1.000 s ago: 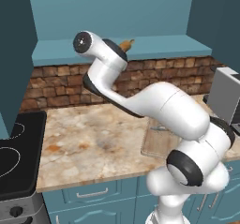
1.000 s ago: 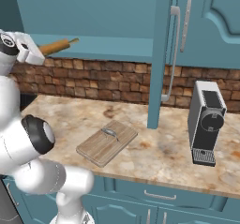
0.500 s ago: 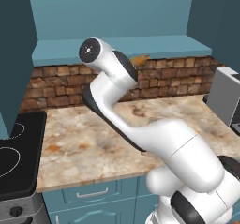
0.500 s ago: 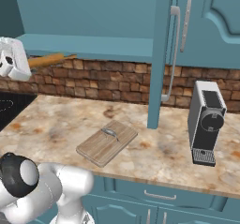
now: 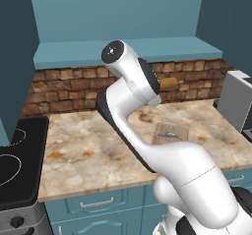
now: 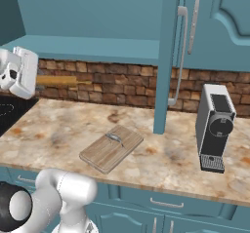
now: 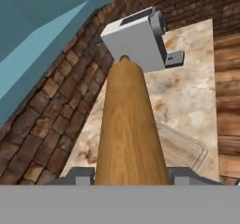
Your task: Open the cabinet, retrieve the rolling pin, and place it next to the meat on the cutting board to prepare for tenderizing.
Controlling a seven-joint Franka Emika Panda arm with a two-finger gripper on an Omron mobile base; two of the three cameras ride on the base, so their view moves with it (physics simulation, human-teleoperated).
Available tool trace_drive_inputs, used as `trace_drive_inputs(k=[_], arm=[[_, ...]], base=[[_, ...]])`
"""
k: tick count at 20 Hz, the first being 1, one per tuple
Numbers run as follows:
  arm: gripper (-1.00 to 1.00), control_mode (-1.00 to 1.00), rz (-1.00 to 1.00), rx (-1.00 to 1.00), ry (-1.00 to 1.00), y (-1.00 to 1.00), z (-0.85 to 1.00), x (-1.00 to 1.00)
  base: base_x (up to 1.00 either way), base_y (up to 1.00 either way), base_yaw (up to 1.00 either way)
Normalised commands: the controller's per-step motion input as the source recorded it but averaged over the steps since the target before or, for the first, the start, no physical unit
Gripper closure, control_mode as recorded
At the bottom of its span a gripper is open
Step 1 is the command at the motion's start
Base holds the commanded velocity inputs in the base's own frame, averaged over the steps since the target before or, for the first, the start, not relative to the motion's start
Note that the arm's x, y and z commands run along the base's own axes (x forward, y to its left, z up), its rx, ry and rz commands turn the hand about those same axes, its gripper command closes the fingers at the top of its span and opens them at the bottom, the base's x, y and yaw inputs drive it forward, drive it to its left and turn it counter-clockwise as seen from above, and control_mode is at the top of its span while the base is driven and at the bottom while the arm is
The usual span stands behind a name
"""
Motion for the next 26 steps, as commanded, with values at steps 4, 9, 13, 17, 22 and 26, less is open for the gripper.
trace_drive_inputs(k=[4,9,13,17,22,26], arm=[[1.00,-1.00,-0.19,0.05,0.11,-0.52,-0.38,-0.12],[1.00,-1.00,-0.15,0.02,0.05,-0.35,-0.57,-0.18],[1.00,-1.00,-0.16,0.01,0.07,-0.33,-0.60,-0.10],[1.00,-1.00,-0.16,0.00,0.05,-0.37,-0.62,-0.04],[1.00,-1.00,-0.14,0.00,0.05,-0.39,-0.62,0.00],[1.00,-1.00,-0.10,0.00,0.06,-0.32,-0.62,0.07]], base=[[0.00,0.00,0.00],[0.00,0.00,0.00],[0.00,0.00,0.00],[0.00,0.00,0.00],[0.00,0.00,0.00],[0.00,0.00,0.00]])
